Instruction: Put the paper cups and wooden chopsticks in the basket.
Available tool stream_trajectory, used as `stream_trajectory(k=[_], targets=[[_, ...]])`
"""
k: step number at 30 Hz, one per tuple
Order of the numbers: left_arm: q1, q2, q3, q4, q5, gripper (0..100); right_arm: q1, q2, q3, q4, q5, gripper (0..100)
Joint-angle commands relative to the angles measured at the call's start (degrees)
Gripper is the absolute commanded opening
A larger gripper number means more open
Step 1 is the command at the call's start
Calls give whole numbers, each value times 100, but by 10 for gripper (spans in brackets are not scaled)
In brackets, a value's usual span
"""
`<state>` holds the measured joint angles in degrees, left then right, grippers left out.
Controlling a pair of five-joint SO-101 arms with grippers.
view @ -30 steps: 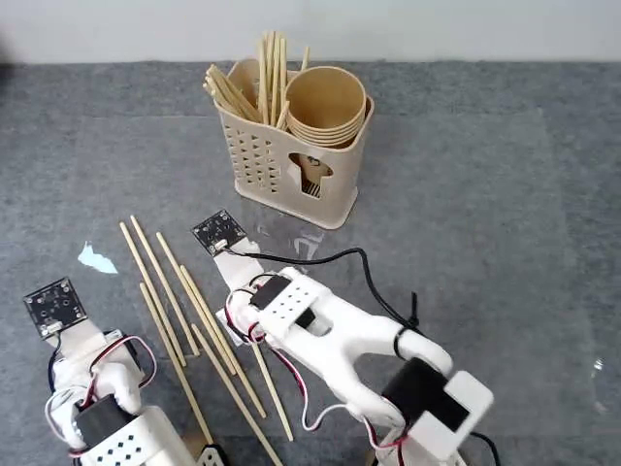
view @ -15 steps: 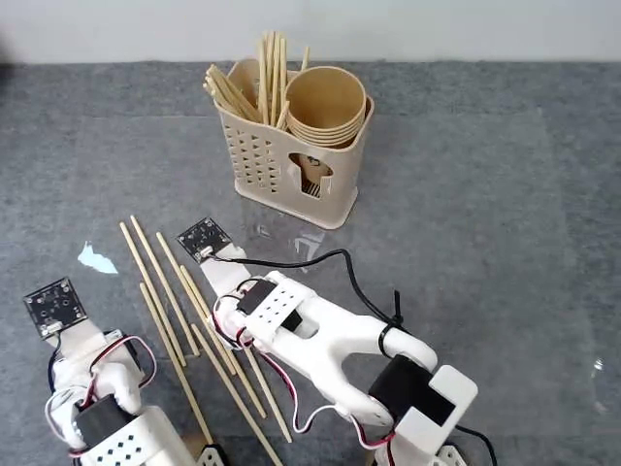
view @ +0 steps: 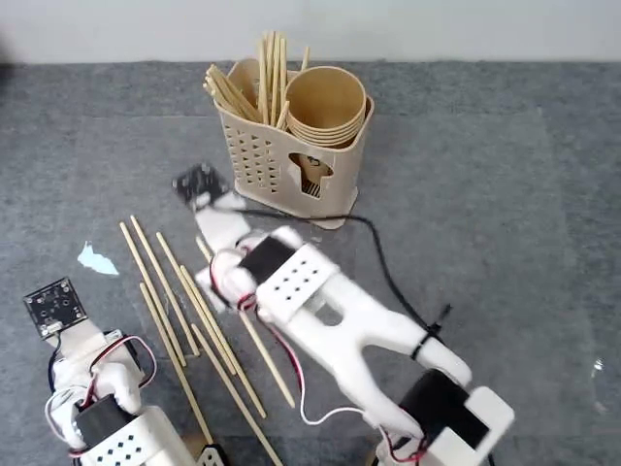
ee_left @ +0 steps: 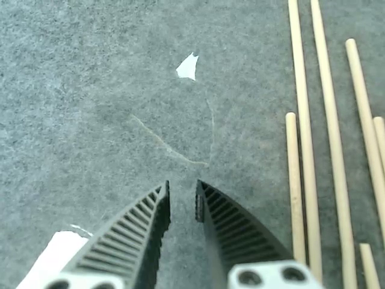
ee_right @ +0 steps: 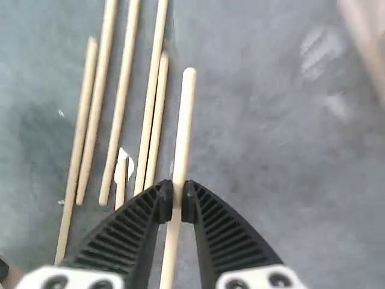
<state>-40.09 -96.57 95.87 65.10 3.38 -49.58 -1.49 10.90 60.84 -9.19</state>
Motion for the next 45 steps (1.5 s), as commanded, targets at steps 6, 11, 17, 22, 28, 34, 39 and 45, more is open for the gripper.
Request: stream_trajectory(k=[6,11,17,22,28,34,39,45], targets=[[-26,-18,-22,-123,-26,79,734,-585,-2242,303,967,8],[-26,-18,-22,-123,-26,79,1103,-523,-3130,-505,1301,8],[-26,-18,-22,-123,-26,80,1473,-435,-3244,-2141,1407,8],[-26,-18,-22,-123,-26,80,1807,-251,-3244,-3538,1380,8],[-26,-18,-22,-123,-26,80,2123,400,-3244,-5138,1398,9],[-26,-18,-22,-123,-26,80,2211,1015,-3218,-5930,1407,9],[-26,-18,-22,-123,-26,80,2211,1235,-3077,-5895,1415,10],[-26,-18,-22,-123,-26,80,2193,963,-2708,-5473,1415,182]])
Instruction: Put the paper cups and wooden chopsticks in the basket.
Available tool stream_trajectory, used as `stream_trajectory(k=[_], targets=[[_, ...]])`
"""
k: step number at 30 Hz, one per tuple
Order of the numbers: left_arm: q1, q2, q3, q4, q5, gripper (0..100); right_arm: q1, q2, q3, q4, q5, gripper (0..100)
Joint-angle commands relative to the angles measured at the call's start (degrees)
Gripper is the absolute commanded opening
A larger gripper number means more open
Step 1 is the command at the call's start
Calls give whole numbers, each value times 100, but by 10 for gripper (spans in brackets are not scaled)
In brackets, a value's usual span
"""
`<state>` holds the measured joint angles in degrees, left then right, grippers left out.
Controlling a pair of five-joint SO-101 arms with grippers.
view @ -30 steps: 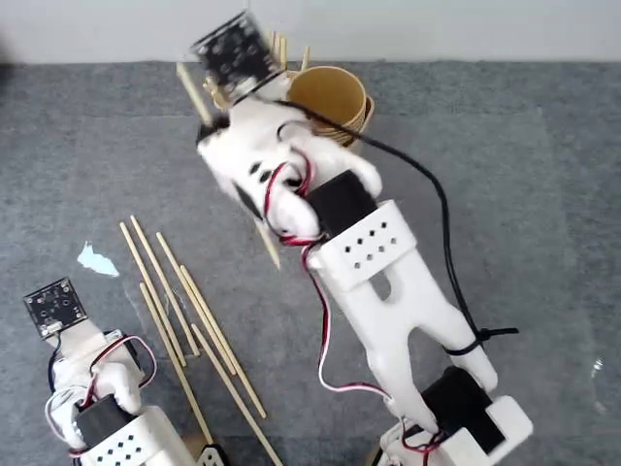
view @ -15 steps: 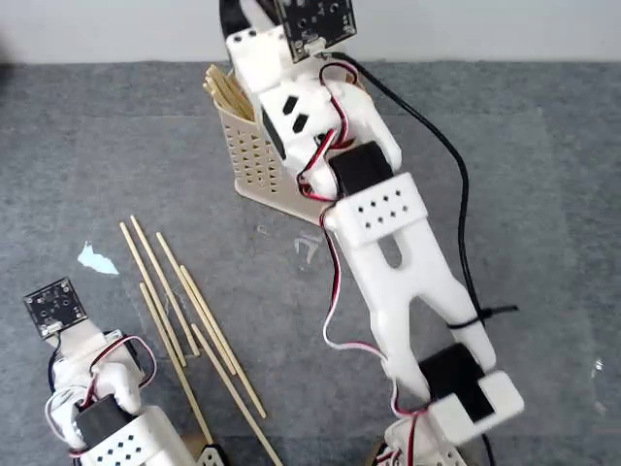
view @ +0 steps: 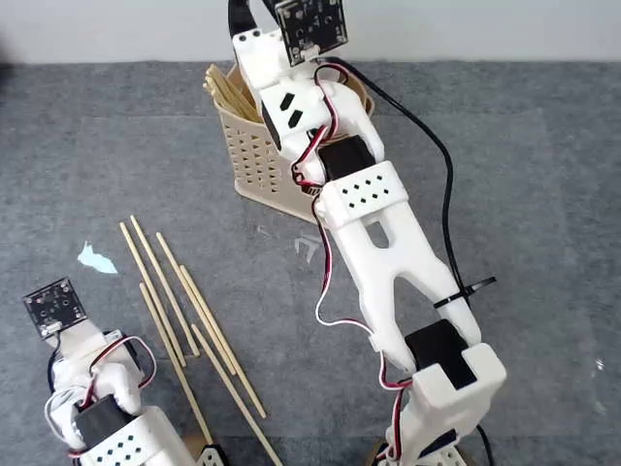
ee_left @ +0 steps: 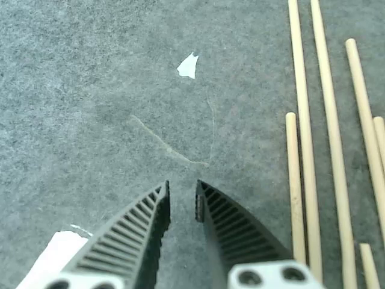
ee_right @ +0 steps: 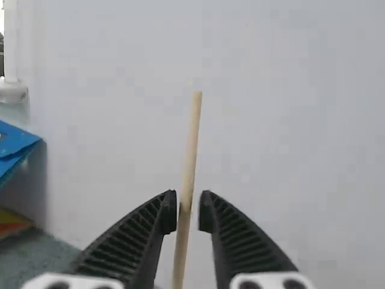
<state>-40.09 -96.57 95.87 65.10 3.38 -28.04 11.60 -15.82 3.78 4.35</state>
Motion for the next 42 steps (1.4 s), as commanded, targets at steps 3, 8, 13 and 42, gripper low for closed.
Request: stream_trajectory(k=[3,8,13,42], targets=[[-26,-18,-22,-123,-26,80,13,-690,-35,778,35,173],[-26,-18,-22,-123,-26,80,-101,-1473,-18,2290,26,96],[-26,-18,-40,-132,-9,78,-321,-2167,-18,4338,9,4],[132,44,-3020,1574,-26,76,31,-4804,2453,9042,-2127,9]])
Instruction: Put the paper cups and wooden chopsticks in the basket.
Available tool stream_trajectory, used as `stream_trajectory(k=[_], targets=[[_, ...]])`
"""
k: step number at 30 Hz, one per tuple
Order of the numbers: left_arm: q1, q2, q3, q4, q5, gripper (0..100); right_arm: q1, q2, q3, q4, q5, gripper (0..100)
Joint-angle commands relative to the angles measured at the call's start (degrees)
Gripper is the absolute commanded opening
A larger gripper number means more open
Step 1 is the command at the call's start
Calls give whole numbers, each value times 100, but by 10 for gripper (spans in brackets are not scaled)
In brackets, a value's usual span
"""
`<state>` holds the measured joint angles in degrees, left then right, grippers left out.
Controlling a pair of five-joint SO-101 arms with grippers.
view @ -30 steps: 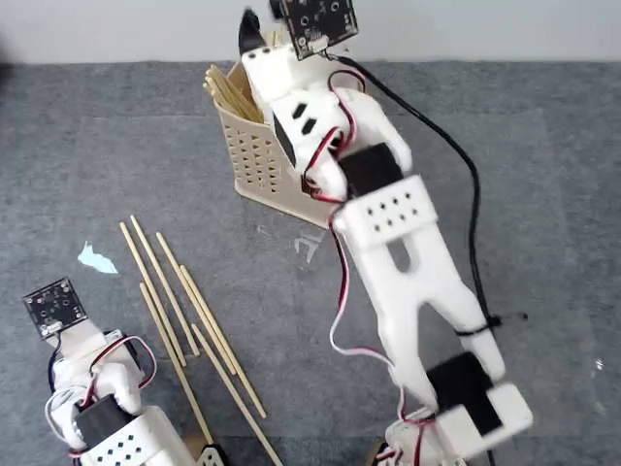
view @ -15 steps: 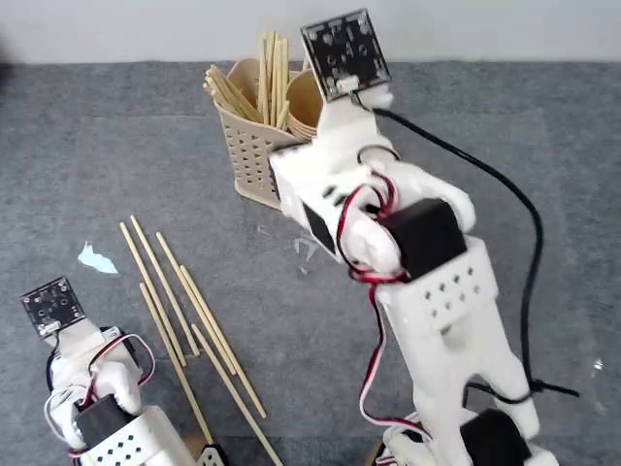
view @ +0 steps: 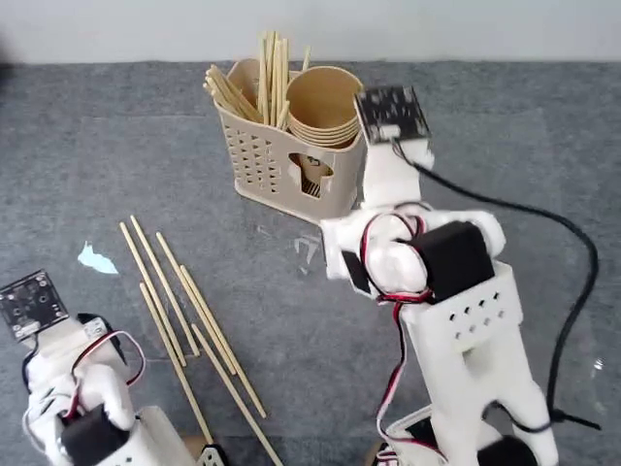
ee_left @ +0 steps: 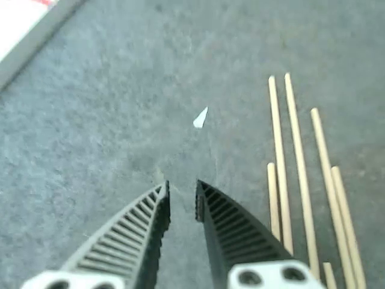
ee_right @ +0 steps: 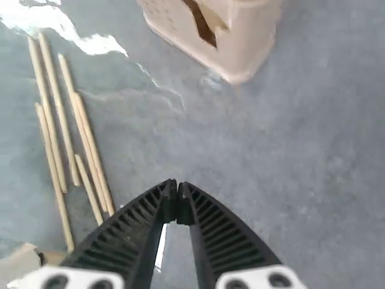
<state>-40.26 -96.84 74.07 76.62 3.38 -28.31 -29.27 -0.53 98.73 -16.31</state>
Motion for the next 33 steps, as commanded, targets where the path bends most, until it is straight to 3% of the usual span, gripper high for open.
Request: stream_trajectory(k=[1,9,16,21,27,33], targets=[[211,70,-945,475,-53,76,57,-1024,1363,-716,-62,9],[457,70,-1007,545,-352,76,48,-3407,4475,-2404,-44,9],[862,246,-1200,624,-413,75,409,-4312,5415,-2747,149,9],[1037,1591,-1903,879,-422,12,453,-4374,6251,-3327,290,9],[1538,3385,-2941,1530,-396,15,444,-4374,6831,-3864,273,9],[1618,4659,-3565,1292,-396,15,409,-4374,7604,-4760,273,9]])
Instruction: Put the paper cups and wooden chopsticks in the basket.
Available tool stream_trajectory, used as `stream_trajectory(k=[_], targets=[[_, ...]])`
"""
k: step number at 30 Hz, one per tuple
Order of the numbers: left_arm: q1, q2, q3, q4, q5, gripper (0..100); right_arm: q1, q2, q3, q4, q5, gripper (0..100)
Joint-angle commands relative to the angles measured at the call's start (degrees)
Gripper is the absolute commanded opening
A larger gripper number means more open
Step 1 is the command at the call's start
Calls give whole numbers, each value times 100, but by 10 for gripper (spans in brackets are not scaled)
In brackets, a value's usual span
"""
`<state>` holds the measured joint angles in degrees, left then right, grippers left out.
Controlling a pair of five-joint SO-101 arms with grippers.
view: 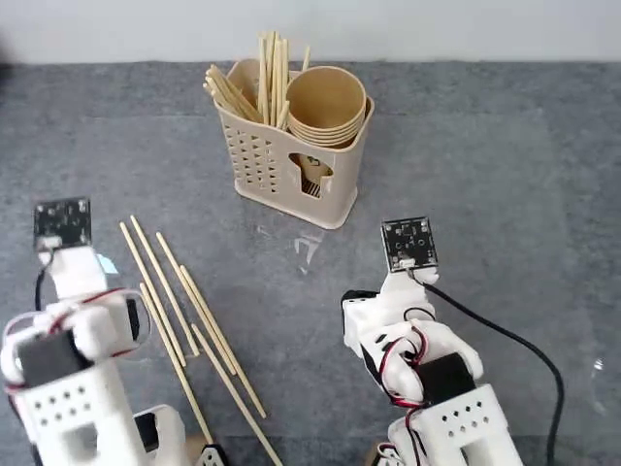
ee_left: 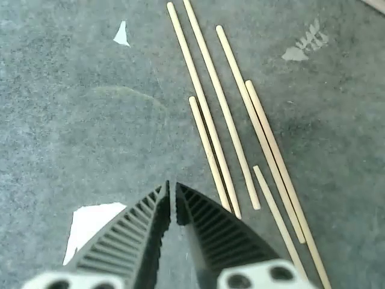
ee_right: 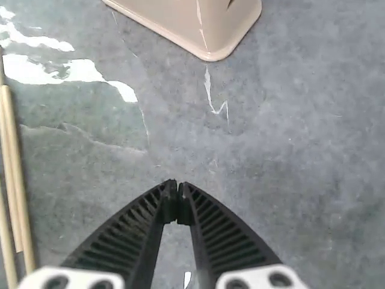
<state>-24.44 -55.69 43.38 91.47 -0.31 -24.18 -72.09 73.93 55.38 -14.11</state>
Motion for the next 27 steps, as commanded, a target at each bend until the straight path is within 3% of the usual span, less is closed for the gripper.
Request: stream_trajectory(k=[1,10,17,27], targets=[[35,774,-558,-325,-26,15,-4,-92,246,-549,62,9],[44,2840,-708,-1503,-26,32,-13,-92,413,-716,62,9],[53,3771,-708,-2040,316,242,-13,-92,413,-690,62,9],[343,5046,-708,-2620,607,250,-13,-92,431,-690,62,9]])
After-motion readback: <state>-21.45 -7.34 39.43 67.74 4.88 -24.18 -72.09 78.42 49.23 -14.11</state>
